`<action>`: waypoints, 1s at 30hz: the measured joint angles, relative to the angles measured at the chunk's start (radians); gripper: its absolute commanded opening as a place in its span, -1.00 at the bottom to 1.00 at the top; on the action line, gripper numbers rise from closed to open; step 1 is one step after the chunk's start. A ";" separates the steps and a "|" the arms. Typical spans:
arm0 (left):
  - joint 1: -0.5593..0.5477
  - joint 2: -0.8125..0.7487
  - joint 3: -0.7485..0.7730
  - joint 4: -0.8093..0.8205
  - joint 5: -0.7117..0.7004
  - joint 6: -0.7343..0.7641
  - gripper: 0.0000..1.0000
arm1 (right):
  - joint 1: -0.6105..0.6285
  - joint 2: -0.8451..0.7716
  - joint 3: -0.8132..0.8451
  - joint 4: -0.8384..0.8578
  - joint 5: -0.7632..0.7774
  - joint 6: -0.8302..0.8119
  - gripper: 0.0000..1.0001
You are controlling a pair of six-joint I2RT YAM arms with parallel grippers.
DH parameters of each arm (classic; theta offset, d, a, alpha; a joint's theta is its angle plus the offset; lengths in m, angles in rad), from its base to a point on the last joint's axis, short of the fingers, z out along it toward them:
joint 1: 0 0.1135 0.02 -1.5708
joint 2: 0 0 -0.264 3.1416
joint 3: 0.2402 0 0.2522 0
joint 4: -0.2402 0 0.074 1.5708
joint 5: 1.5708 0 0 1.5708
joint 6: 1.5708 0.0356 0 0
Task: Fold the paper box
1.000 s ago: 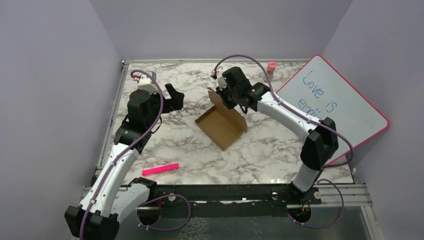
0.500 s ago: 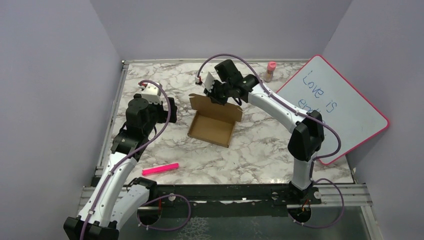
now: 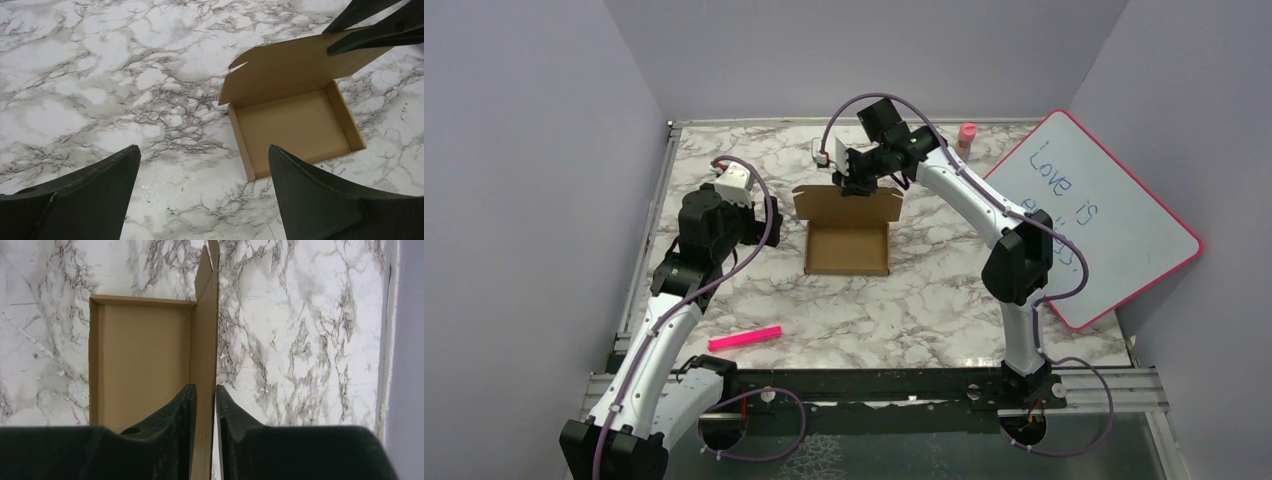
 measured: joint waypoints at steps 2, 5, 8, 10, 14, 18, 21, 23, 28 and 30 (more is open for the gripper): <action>0.005 0.024 0.000 0.008 0.023 0.005 0.98 | -0.005 0.009 0.013 -0.008 -0.013 -0.016 -0.20; 0.007 0.070 0.000 0.023 0.051 0.020 0.98 | -0.005 0.013 0.016 -0.015 -0.021 -0.025 -0.03; 0.007 0.130 0.015 0.023 0.075 0.036 0.95 | -0.005 0.013 0.016 -0.012 -0.015 -0.015 0.05; 0.007 0.173 0.036 0.024 0.092 0.055 0.94 | -0.004 0.000 -0.002 0.010 0.006 0.000 0.12; 0.007 0.253 0.108 0.012 0.109 0.107 0.93 | -0.004 -0.085 -0.106 0.060 0.053 0.043 0.17; 0.008 0.332 0.192 -0.001 0.133 0.165 0.93 | -0.006 -0.195 -0.201 0.117 0.114 0.100 0.17; 0.010 0.402 0.237 -0.008 0.150 0.213 0.93 | -0.012 -0.270 -0.286 0.169 0.157 0.139 0.16; 0.011 0.449 0.258 -0.011 0.159 0.237 0.92 | -0.021 -0.319 -0.362 0.203 0.183 0.160 0.16; 0.016 0.556 0.297 -0.026 0.214 0.309 0.90 | -0.089 -0.401 -0.542 0.259 0.213 0.203 0.11; 0.022 0.568 0.299 -0.024 0.239 0.341 0.86 | -0.127 -0.427 -0.598 0.284 0.212 0.216 0.05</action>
